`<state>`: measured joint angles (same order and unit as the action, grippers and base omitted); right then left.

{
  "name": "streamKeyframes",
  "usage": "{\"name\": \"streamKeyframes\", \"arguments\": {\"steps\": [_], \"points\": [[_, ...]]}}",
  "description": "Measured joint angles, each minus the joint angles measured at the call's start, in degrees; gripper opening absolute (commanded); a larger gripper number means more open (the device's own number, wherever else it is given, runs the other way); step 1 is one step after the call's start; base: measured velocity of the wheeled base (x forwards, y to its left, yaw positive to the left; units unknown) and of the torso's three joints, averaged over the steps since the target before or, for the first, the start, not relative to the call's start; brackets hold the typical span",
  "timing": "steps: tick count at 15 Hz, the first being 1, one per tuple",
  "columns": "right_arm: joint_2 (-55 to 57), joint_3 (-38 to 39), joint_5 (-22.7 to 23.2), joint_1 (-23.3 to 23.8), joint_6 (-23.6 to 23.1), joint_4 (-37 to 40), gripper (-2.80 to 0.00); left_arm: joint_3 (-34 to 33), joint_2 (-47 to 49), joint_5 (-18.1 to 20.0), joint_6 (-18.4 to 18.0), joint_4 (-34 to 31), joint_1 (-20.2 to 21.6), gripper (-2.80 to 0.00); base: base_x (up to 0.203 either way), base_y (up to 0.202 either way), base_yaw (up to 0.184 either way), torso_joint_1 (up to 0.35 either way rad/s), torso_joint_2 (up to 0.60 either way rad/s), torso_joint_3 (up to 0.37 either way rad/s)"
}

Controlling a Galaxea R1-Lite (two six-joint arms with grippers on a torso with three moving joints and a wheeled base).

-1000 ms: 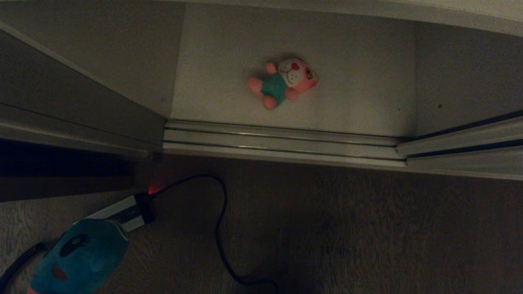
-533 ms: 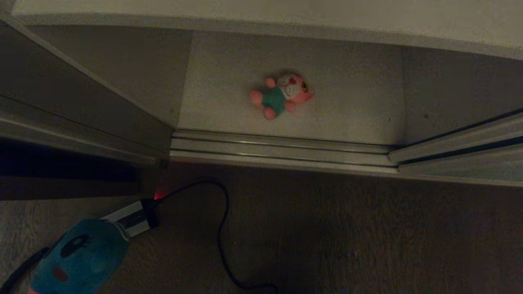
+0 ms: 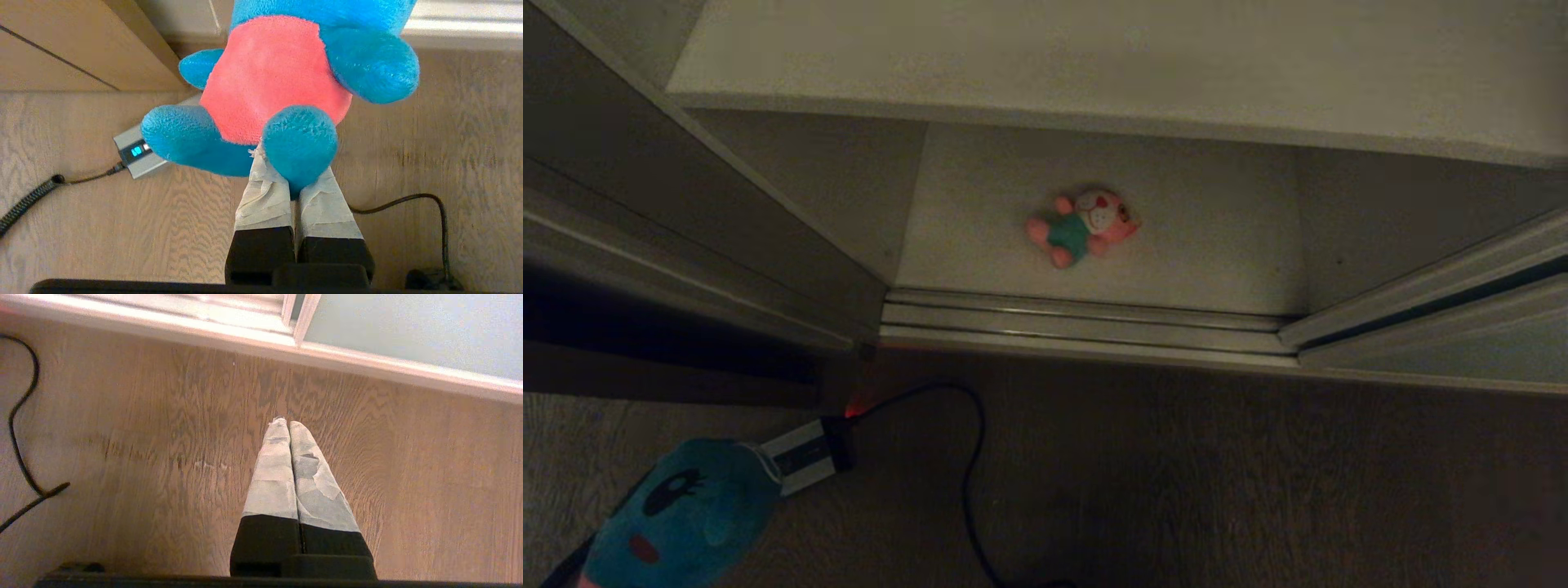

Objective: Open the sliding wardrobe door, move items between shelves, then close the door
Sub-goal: Place the blue doll on the higher shelf

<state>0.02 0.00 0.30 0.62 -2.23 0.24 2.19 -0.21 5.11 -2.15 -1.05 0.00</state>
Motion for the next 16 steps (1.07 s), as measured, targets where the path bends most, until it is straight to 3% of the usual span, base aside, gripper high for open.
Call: {"name": "streamKeyframes", "arguments": {"steps": [16], "points": [[-0.05,0.0,0.0,0.0,0.0,0.0,-2.8,-0.07,0.07,-0.01,0.04,0.09,0.0,-2.8,0.0,0.0,0.0,0.001,0.0,0.202]]}}
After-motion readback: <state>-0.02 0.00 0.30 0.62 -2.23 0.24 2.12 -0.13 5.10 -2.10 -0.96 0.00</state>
